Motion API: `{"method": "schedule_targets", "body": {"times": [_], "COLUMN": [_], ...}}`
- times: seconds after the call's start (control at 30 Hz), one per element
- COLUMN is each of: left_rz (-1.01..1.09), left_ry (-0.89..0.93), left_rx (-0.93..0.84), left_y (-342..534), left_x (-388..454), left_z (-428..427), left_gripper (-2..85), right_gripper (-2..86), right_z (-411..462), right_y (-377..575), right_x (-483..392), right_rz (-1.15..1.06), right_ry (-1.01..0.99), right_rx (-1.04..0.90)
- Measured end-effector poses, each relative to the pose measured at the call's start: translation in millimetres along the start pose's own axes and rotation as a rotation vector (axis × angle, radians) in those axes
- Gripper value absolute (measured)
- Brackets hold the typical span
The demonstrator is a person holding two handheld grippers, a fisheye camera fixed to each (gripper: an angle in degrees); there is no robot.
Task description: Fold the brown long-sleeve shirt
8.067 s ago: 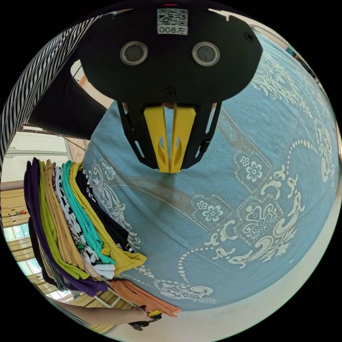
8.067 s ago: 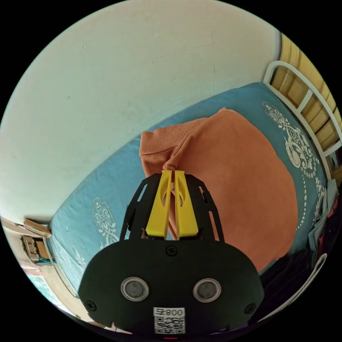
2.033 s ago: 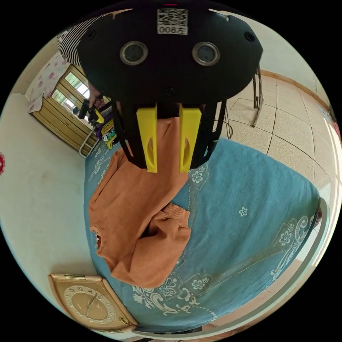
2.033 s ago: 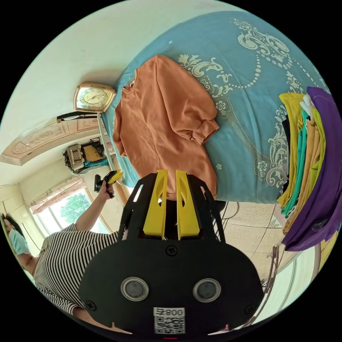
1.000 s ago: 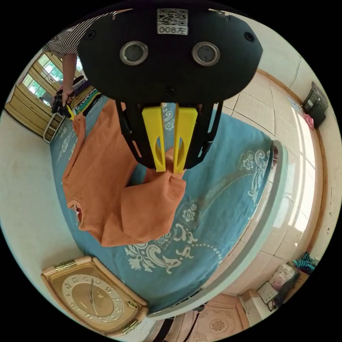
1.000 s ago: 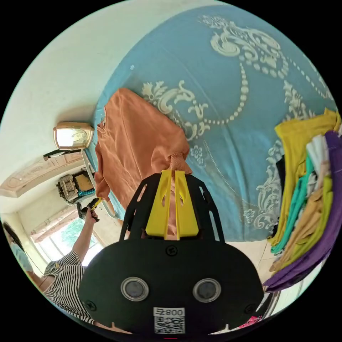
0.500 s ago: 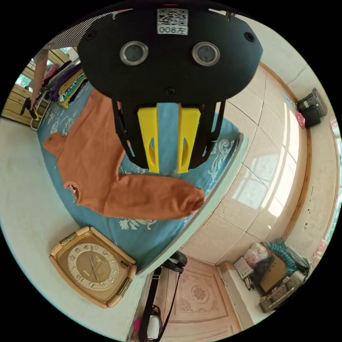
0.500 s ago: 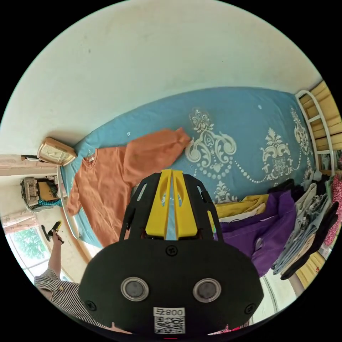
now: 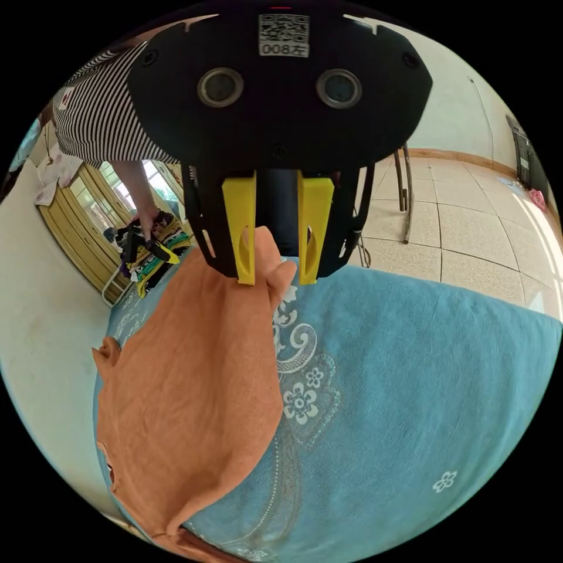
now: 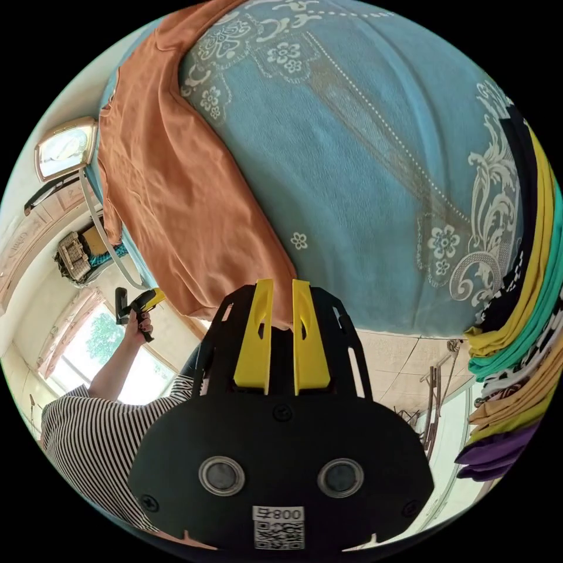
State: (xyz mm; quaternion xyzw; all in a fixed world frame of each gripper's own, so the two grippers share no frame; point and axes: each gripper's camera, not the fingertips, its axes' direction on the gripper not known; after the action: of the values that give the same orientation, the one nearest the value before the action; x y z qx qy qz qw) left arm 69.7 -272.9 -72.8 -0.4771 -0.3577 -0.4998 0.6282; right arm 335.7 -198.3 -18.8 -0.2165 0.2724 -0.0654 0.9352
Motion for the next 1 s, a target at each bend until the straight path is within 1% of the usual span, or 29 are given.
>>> {"method": "schedule_targets", "body": {"times": [0.13,0.27,0.4,0.47,0.53,0.6,0.67,0.7,0.77,0.87,1.0], "left_rz": [-0.011,0.019,0.019,0.025,0.031,0.039,0.041,0.04,0.017,-0.029,-0.078], "left_ry": [0.053,0.002,0.005,-0.001,-0.008,-0.001,0.017,0.025,0.076,0.174,0.257], "left_rx": [0.0,-0.019,-0.026,-0.041,-0.052,-0.054,-0.05,-0.045,-0.022,0.027,0.075], "left_y": [-3,-1,6,14,21,31,46,50,67,89,109], "left_x": [-12,-23,-39,-48,-54,-61,-72,-75,-89,-106,-120], "left_z": [24,35,43,51,58,63,69,70,76,86,106], "left_gripper": [9.2,8.7,8.5,8.6,8.8,8.9,9.1,9.2,9.5,10.0,10.6], "right_gripper": [7.9,8.4,8.0,6.0,3.5,2.5,1.7,1.6,1.2,1.0,0.9], "right_z": [26,46,56,56,53,43,20,12,-21,-67,-113], "right_y": [9,15,15,16,18,22,30,33,39,40,39], "right_x": [6,5,12,14,14,9,-6,-11,-37,-87,-160], "right_rz": [0.019,0.002,0.04,0.006,-0.013,-0.058,-0.151,-0.173,-0.27,-0.416,-0.618], "right_ry": [-0.041,0.013,-0.003,-0.025,-0.092,-0.145,-0.323,-0.373,-0.554,-0.653,-0.642], "right_rx": [-0.026,-0.038,-0.029,-0.047,-0.071,-0.085,-0.088,-0.082,-0.06,-0.024,-0.013]}}
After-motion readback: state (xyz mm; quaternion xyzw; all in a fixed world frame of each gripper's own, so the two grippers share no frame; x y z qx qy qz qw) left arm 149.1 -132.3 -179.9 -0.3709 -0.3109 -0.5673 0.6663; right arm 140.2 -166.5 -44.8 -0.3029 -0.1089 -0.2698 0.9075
